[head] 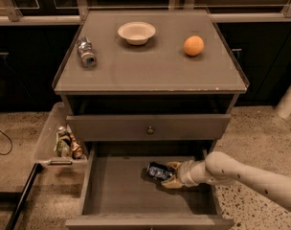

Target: Place pepsi can into middle drawer

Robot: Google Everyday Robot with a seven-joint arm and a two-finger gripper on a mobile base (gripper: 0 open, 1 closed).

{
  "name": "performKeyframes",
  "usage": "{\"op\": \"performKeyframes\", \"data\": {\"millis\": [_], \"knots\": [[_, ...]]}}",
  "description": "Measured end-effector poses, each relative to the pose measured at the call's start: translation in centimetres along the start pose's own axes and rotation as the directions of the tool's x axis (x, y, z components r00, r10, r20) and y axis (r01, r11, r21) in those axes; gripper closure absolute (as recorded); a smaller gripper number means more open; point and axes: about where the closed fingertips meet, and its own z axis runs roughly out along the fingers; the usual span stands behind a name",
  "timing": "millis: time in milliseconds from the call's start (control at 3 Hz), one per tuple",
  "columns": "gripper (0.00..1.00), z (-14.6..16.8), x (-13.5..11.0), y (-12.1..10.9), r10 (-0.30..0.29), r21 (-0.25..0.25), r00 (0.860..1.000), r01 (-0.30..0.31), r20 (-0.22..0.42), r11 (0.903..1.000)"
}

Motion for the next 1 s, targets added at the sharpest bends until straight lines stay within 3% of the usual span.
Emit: {"op": "performKeyframes", "data": {"millis": [333, 1000], "knots": [[1.00, 1.46, 0.97, 0.53, 0.012, -0.020, 1.000, -0.013, -0.009, 0.9997], [0.57, 1.47, 0.97, 0.54, 0.012, -0.020, 1.000, -0.013, -0.009, 0.9997]]}}
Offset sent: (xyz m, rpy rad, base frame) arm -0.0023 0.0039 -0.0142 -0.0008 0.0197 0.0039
